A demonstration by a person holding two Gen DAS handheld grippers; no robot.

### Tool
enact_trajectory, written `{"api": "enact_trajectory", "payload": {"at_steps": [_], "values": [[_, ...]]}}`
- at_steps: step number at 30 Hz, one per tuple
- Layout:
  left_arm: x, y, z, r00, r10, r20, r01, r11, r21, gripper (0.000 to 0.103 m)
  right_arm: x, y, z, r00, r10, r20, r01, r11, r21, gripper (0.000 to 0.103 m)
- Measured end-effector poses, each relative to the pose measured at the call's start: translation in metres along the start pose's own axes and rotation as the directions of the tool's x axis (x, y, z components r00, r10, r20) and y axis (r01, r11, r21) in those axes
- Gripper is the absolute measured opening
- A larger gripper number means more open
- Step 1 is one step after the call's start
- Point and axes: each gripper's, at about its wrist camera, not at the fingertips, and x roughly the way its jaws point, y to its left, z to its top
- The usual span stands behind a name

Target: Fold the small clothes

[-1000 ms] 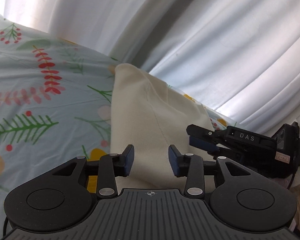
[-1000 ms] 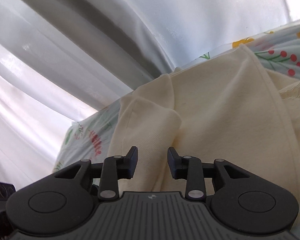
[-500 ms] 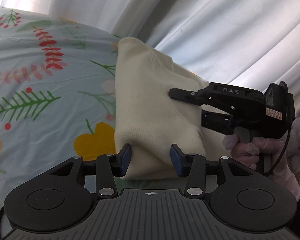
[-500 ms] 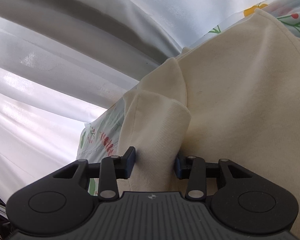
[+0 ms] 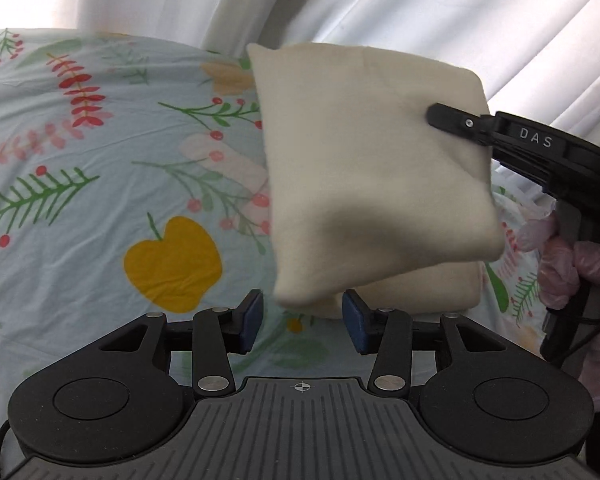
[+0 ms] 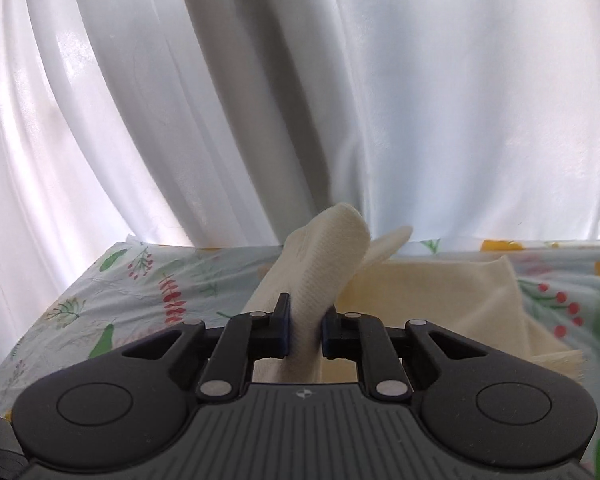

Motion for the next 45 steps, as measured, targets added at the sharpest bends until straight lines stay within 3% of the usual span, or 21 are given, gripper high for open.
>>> {"api": "enact_trajectory", "payload": {"at_steps": [3,6,11,13,16,17,18,20,22,25,27,31,34,39,43,45], "values": [[0.003,0.000,-0.001,0.999,-0.026,-0.021,0.026,1.000,-0.006,0.049,0.006,-0.034,-0.009,0.995,-0.076,-0.060,0.079,0.996,0.042,0.013],[0.003,-0.002,0.000,0.999,-0.036,-0.014,0.036,0.999,-0.003,0.049,0.017,-0.066,-0.027,0.981,-0.091,-0.170,0.113,0.986,0.124,0.016],[0.003,0.002,0.006,0.999,-0.053,0.001,0.053,0.998,-0.029,0.050,0.009,-0.091,-0.040,0.987,0.057,-0.147,-0.004,0.941,0.338,0.032],[0.005,0.001,0.007,0.999,-0.054,-0.004,0.054,0.998,-0.033,0.050,0.014,-0.091,-0.039,0.985,0.099,-0.144,-0.039,0.928,0.370,0.038],[0.010,-0.004,0.005,0.998,-0.061,-0.024,0.060,0.998,-0.019,0.051,0.024,-0.076,-0.037,0.983,0.063,-0.175,-0.007,0.953,0.302,0.037],[0.012,-0.006,0.004,0.998,-0.060,-0.033,0.060,0.998,-0.011,0.052,0.025,-0.069,-0.036,0.983,0.026,-0.180,0.020,0.968,0.251,0.023],[0.014,-0.008,0.003,0.998,-0.057,-0.040,0.057,0.998,-0.002,0.052,0.024,-0.059,-0.034,0.984,-0.022,-0.179,0.055,0.982,0.183,0.016],[0.017,-0.012,0.001,0.998,-0.040,-0.056,0.042,0.999,0.023,0.052,0.011,-0.034,-0.028,0.985,-0.119,-0.124,0.123,0.992,0.020,0.013],[0.019,-0.015,0.000,0.998,-0.021,-0.056,0.024,0.999,0.042,0.052,-0.005,-0.017,-0.022,0.988,-0.154,-0.025,0.152,0.986,-0.069,0.012],[0.022,-0.012,0.000,0.998,-0.009,-0.061,0.011,0.999,0.034,0.052,-0.024,-0.019,-0.014,0.978,-0.200,0.060,0.203,0.977,-0.059,0.011],[0.023,-0.010,0.000,0.998,-0.008,-0.066,0.009,1.000,0.021,0.052,-0.022,-0.028,-0.015,0.963,-0.264,0.057,0.268,0.961,-0.070,0.010],[0.023,-0.009,0.001,0.997,-0.021,-0.075,0.023,1.000,0.019,0.052,-0.010,-0.055,-0.027,0.941,-0.338,-0.028,0.338,0.941,-0.023,0.008],[0.019,-0.009,0.003,0.997,-0.021,-0.070,0.023,1.000,0.016,0.052,-0.007,-0.068,-0.037,0.932,-0.347,-0.104,0.352,0.936,0.027,0.018],[0.005,-0.006,0.012,0.998,-0.055,-0.028,0.055,0.998,-0.020,0.052,-0.054,-0.071,-0.056,0.964,-0.252,-0.081,0.264,0.939,0.221,0.032],[-0.001,-0.009,0.020,0.992,-0.128,-0.004,0.127,0.990,-0.063,0.053,-0.083,-0.082,-0.078,0.985,-0.145,-0.093,0.170,0.901,0.400,0.039],[0.003,-0.014,0.026,0.990,-0.141,-0.001,0.141,0.987,-0.074,0.054,-0.091,-0.090,-0.088,0.993,-0.074,-0.097,0.113,0.853,0.510,0.048]]}}
